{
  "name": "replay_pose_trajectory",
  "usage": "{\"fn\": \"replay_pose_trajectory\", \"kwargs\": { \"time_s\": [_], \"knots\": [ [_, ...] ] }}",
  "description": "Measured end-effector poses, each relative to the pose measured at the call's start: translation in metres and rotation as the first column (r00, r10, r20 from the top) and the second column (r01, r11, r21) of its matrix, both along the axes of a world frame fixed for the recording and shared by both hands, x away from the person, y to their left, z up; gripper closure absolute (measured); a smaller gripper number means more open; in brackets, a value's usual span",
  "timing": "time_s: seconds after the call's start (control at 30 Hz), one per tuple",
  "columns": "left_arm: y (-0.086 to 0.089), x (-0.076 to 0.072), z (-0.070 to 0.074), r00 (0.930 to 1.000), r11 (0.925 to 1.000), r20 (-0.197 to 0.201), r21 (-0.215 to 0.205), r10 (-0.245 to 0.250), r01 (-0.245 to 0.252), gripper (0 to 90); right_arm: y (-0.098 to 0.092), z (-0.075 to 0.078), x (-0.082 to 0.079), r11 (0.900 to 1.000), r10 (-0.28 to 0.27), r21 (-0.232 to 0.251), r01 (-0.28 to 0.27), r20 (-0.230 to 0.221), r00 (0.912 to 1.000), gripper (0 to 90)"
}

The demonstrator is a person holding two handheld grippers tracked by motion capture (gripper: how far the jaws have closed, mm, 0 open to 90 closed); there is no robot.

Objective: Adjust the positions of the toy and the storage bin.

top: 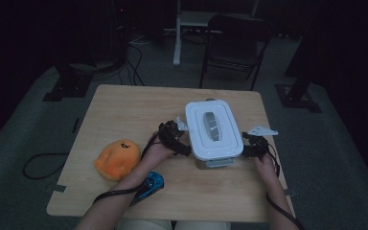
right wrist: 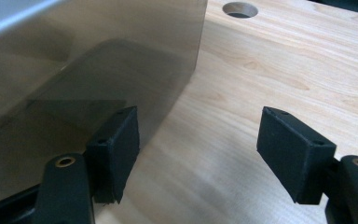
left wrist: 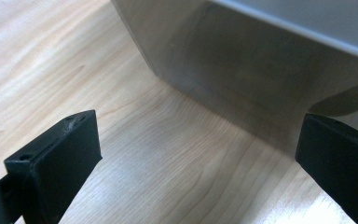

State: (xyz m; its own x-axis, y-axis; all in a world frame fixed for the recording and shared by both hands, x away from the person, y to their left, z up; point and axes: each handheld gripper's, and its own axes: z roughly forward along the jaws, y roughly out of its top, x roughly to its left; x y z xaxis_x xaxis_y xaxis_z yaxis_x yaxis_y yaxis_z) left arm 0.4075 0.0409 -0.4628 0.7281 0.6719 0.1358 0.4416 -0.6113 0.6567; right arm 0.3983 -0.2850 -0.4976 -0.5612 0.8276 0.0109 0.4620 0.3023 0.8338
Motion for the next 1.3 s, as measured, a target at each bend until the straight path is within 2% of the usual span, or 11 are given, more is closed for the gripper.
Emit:
{"fn": "replay_pose_trajectory", "kwargs": {
  "time_s": [0.27, 0.33, 0.43, 0.57, 0.67, 0.73, 0.77, 0.83, 1.03, 1.07, 1.3],
  "knots": [
    [0.001, -0.016, 0.004, 0.9997, 0.9997, 0.001, 0.004, -0.023, 0.023, 0.5, 0.002, 0.0, -0.011, 0.999, 0.029, -0.018, -0.029, -0.003, 0.9996, 29.6],
    [0.004, -0.015, 0.004, 0.9997, 0.9997, -0.001, 0.0, -0.026, 0.026, 0.5, 0.002, -0.002, -0.011, 0.999, 0.028, -0.038, -0.029, -0.023, 0.9993, 29.1],
    [0.008, -0.009, 0.001, 0.9998, 0.9995, -0.012, -0.028, -0.013, 0.013, 0.5, -0.001, -0.006, -0.009, 0.999, 0.032, -0.025, -0.033, -0.039, 0.9987, 26.4],
    [0.015, 0.002, -0.001, 0.9993, 0.9986, -0.028, -0.045, 0.026, -0.027, 0.5, -0.003, -0.015, 0.002, 0.997, -0.035, -0.076, 0.03, -0.062, 0.9975, 26.6],
    [0.019, 0.01, -0.002, 0.9987, 0.9983, -0.037, -0.045, 0.036, -0.037, 0.5, -0.006, -0.015, 0.012, 0.998, -0.05, -0.045, 0.047, -0.068, 0.9964, 26.5],
    [0.022, 0.016, -0.001, 0.9983, 0.9972, -0.03, -0.054, 0.05, -0.052, 0.5, -0.005, -0.014, 0.019, 0.997, -0.059, -0.046, 0.057, -0.065, 0.9961, 26.5],
    [0.023, 0.019, -0.001, 0.9977, 0.9965, -0.039, -0.061, 0.055, -0.057, 0.5, -0.004, -0.012, 0.023, 0.997, -0.06, -0.048, 0.057, -0.059, 0.9965, 26.5],
    [0.024, 0.025, -0.001, 0.9972, 0.9959, -0.045, -0.066, 0.06, -0.063, 0.5, 0.0, -0.01, 0.031, 0.994, -0.071, -0.088, 0.066, -0.052, 0.9961, 26.4],
    [0.018, 0.034, -0.003, 0.9976, 0.9958, -0.048, -0.075, 0.05, -0.054, 0.5, 0.006, -0.001, 0.053, 0.998, -0.034, -0.057, 0.031, -0.057, 0.9978, 26.5],
    [0.017, 0.034, -0.003, 0.9975, 0.9964, -0.044, -0.063, 0.055, -0.058, 0.5, 0.007, 0.001, 0.055, 0.998, -0.034, -0.053, 0.031, -0.057, 0.9978, 26.4],
    [0.017, 0.033, -0.004, 0.9958, 0.9962, -0.071, -0.061, 0.058, -0.062, 0.5, 0.013, 0.006, 0.063, 0.999, 0.016, -0.028, -0.018, -0.073, 0.9972, 28.9]
  ]
}}
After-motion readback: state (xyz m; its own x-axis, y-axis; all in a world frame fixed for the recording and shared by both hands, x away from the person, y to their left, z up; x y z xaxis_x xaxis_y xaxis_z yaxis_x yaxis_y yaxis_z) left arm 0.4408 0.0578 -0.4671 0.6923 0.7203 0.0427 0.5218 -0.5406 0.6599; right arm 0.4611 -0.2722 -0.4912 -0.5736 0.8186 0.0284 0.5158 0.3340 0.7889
